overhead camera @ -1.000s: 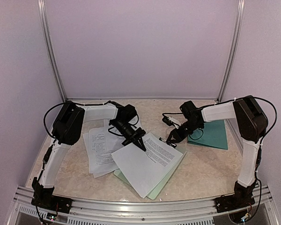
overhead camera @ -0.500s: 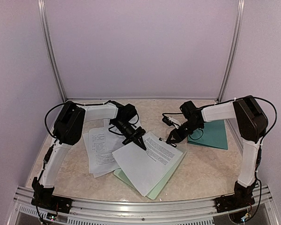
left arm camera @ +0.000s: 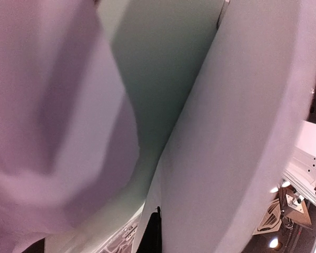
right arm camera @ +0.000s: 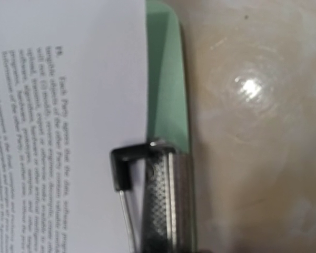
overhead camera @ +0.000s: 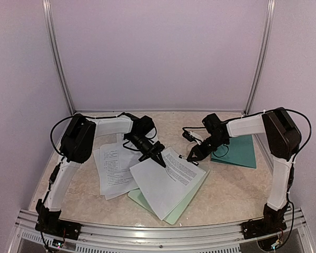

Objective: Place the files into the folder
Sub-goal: Place the file on the spring clip of the folder.

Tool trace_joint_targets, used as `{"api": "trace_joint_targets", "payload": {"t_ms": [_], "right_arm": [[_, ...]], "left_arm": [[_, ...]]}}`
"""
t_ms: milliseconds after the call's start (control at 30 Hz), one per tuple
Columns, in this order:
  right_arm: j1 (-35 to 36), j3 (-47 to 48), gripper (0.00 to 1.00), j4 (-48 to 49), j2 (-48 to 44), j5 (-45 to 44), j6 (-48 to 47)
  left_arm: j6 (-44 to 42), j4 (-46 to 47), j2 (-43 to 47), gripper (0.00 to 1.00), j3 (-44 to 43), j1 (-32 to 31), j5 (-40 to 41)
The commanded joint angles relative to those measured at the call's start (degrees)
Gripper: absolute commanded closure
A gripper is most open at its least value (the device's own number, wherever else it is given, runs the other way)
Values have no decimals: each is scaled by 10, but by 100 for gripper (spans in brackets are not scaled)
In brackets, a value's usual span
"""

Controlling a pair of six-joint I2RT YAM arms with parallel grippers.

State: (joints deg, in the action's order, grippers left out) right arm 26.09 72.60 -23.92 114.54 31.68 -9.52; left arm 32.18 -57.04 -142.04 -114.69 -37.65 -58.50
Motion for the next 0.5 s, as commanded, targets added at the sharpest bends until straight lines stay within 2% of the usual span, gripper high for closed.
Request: {"api": "trace_joint_targets", "payload": {"t_ms": [0, 467], "right_arm": [[4, 9, 100, -7, 10, 14, 6], [4, 10, 100, -9, 9, 10, 3]], "left_arm": [[7, 12, -16, 100, -19, -6, -16], [33, 44, 3, 100, 15, -2, -44]]}}
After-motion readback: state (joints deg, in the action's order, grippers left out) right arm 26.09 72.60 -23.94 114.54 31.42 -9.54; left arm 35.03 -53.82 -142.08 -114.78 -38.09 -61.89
